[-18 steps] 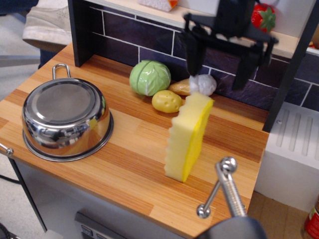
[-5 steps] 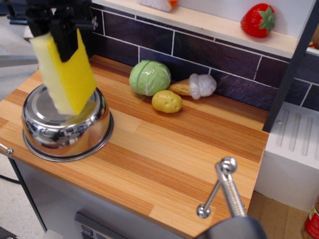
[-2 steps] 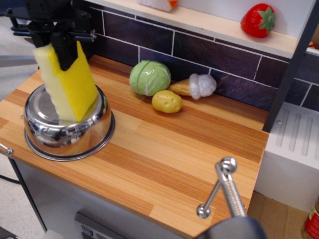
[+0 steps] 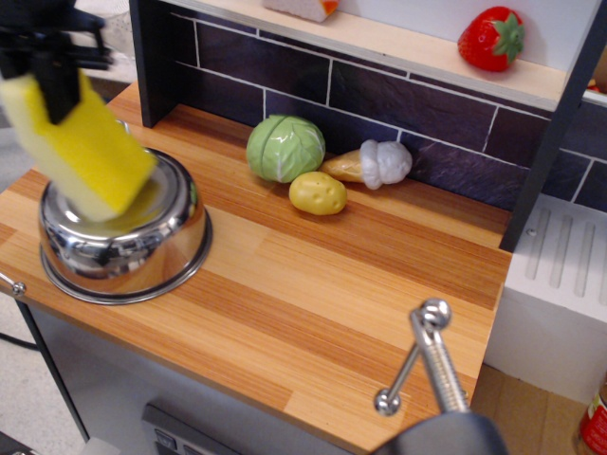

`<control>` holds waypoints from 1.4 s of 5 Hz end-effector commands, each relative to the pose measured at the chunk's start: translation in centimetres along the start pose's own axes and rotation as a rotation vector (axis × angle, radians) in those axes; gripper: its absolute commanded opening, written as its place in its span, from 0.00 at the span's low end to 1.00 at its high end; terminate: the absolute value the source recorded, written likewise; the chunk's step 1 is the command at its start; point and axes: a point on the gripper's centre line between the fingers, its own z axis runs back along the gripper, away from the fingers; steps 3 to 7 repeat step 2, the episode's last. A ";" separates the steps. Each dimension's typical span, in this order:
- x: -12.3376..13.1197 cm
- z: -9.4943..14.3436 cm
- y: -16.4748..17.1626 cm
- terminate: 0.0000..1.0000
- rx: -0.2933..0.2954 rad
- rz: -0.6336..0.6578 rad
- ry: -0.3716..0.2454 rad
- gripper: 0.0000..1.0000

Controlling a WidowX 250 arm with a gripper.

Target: Wipe pot with sponge

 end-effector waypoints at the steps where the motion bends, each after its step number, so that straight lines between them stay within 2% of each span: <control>1: -0.8 2.6 4.4 0.00 0.045 -0.034 0.018 0.00; 2: -0.6 1.6 3.7 1.00 0.070 -0.052 0.030 0.00; 7: -0.6 1.6 3.7 1.00 0.070 -0.052 0.030 0.00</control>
